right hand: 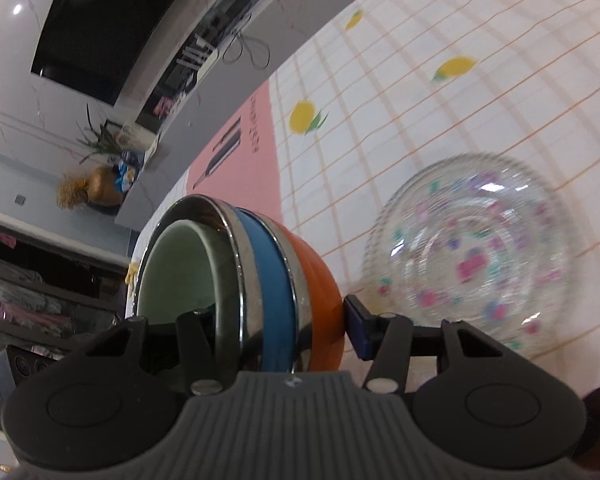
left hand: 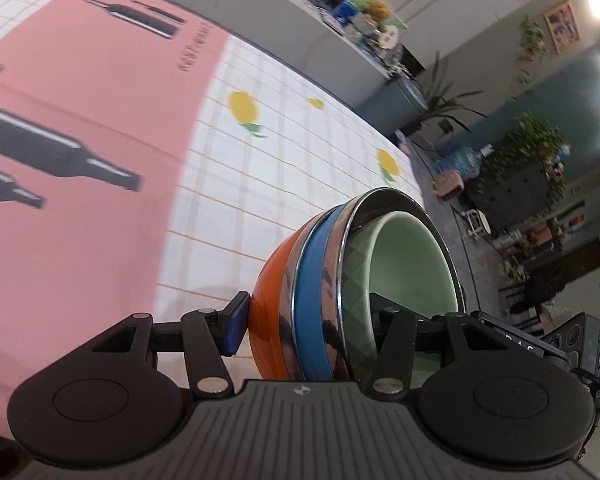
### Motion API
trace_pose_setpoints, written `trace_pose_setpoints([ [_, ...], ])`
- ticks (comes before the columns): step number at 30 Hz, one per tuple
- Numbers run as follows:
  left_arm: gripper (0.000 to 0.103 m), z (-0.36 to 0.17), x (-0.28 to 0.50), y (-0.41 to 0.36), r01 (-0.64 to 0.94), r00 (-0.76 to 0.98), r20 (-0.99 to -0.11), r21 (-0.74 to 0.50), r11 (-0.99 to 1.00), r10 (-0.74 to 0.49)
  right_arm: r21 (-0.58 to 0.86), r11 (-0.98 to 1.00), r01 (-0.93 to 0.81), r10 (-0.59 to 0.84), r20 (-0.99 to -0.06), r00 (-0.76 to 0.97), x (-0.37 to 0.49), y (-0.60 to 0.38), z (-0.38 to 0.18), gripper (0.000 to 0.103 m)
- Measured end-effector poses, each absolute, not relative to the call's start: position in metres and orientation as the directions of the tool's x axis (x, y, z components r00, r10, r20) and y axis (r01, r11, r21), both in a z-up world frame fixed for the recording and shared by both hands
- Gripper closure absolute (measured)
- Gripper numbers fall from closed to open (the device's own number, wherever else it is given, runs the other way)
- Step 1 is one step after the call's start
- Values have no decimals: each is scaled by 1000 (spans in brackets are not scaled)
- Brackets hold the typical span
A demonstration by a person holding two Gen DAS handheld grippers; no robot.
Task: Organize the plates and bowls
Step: 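Lift the bowl stack and carry it over the stacked plates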
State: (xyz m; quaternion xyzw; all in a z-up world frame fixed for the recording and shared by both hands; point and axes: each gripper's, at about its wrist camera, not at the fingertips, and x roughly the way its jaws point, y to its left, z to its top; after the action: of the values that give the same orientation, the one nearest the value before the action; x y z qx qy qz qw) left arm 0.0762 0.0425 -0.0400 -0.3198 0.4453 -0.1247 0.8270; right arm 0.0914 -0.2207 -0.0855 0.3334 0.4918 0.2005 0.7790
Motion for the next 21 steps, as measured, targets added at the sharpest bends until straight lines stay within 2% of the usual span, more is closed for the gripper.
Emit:
trace_pose_setpoints([
  [10, 44, -44, 100, -14, -1, 535, -634, -661, 750, -558, 697, 714, 63, 579, -638, 507, 84, -279, -75, 51],
  [21, 44, -78, 113, -27, -66, 488, -684, -649, 758, -543, 700, 708, 97, 592, -662, 459, 99, -296, -113, 51],
])
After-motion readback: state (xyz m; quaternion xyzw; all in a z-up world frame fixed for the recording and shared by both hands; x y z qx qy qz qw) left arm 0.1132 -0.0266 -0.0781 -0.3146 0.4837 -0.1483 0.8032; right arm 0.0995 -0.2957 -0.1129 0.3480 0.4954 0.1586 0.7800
